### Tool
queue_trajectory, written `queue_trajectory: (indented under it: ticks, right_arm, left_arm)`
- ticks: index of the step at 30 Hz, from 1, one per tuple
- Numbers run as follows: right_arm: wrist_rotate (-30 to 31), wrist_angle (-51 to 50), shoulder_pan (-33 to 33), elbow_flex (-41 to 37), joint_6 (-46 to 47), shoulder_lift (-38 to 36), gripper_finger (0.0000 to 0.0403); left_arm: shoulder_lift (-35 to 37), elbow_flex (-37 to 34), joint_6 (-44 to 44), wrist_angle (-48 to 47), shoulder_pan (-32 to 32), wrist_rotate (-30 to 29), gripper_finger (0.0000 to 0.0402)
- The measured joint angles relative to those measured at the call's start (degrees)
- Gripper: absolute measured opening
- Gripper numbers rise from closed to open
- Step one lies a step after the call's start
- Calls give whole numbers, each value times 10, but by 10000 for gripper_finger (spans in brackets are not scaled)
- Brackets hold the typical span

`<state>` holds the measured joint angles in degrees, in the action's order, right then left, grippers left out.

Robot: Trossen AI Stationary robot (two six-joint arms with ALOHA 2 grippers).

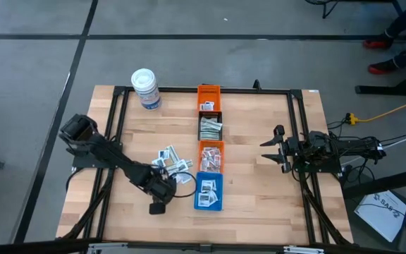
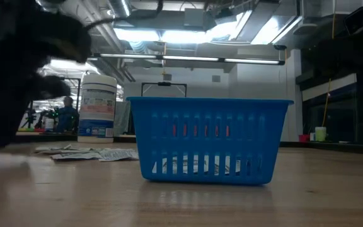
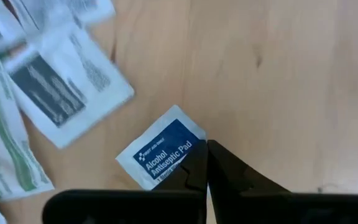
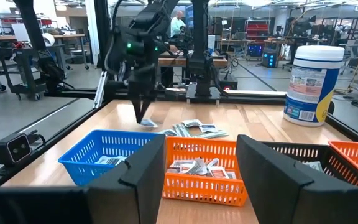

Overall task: Pick & Place First Aid Supplies
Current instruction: Put the blue alcohol pad into the top orange bin

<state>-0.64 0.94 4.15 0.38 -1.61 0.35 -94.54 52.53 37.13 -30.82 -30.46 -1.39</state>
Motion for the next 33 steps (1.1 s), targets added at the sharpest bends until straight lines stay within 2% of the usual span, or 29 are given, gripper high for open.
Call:
queue_trajectory:
  ticks: [15, 23, 33]
  right_arm:
    - [0, 0, 0, 0, 0, 0, 195]
    - [0, 0, 0, 0, 0, 0, 195]
    - [0, 0, 0, 0, 0, 0, 195]
  left_arm:
    - [97, 1, -10, 74, 40, 15, 1]
    - [108, 2, -13, 151, 87, 10, 2]
    - [108, 7, -47, 195, 140, 25, 1]
